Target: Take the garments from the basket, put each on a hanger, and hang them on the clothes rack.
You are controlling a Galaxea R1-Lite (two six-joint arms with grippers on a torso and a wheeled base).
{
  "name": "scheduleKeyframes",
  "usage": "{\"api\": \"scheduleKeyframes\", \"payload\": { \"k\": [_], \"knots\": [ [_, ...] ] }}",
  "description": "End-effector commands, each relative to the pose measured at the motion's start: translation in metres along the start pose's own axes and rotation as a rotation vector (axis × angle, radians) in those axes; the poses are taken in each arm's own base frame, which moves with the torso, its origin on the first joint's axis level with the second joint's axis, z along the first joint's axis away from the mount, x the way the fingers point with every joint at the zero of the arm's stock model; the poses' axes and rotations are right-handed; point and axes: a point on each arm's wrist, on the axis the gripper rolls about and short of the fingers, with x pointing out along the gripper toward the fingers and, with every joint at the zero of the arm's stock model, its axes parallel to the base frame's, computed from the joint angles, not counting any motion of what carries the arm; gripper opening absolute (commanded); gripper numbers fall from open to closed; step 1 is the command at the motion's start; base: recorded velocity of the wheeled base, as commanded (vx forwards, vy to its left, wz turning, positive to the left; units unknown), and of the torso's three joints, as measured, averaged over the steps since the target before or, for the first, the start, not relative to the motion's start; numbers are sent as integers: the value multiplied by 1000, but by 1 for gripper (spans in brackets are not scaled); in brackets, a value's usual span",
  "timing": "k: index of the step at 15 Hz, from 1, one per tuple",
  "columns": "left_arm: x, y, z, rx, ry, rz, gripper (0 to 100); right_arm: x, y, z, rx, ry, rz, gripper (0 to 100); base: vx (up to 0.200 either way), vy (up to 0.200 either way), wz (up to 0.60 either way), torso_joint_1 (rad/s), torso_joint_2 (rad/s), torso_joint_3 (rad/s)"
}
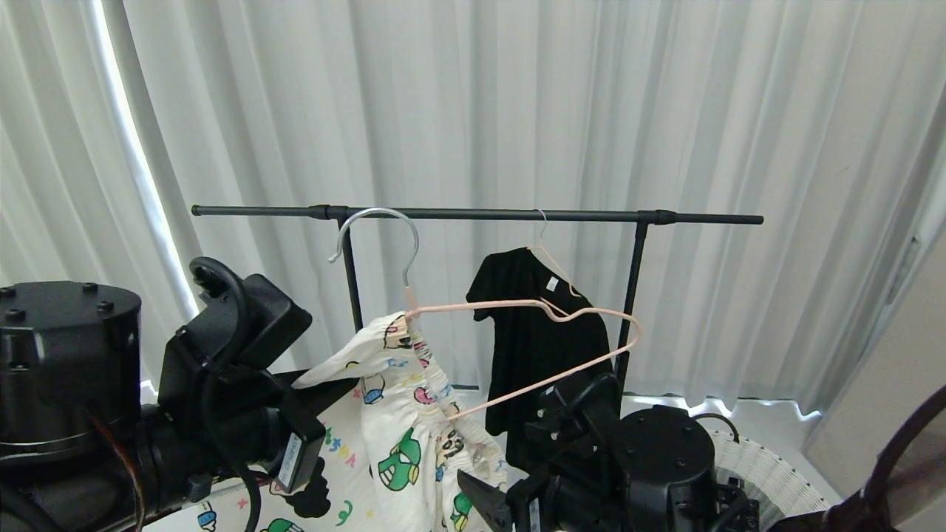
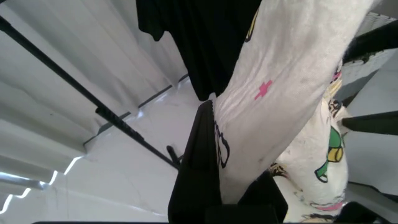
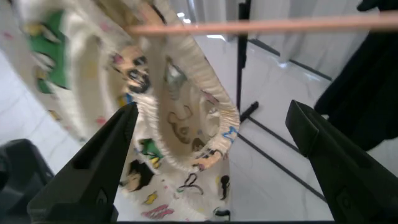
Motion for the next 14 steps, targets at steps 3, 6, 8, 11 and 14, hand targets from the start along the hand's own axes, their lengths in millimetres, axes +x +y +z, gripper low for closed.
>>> {"api": "scheduleKeyframes", "payload": {
  "k": [3, 6, 8, 11, 14],
  "knots": [
    [0, 0, 0, 0, 0, 3, 0, 4, -10, -3, 8, 8, -50, 100, 0, 0, 0, 0, 0, 0],
    [0, 1, 0, -2, 1, 6, 0, -6, -12, 2, 11, -16, -79, 100, 0, 0, 0, 0, 0, 0],
    [0, 1, 0, -1, -1, 5, 0, -7, -11, 5, 12, -26, -75, 100, 0, 0, 0, 0, 0, 0],
    [-2, -5, 5, 15, -24, -24, 0, -4, -10, 1, 0, -14, -78, 100, 0, 0, 0, 0, 0, 0],
    [-2, -4, 7, 12, -28, -21, 0, -1, -10, -13, -44, 35, -85, 100, 0, 0, 0, 0, 0, 0]
  ]
}}
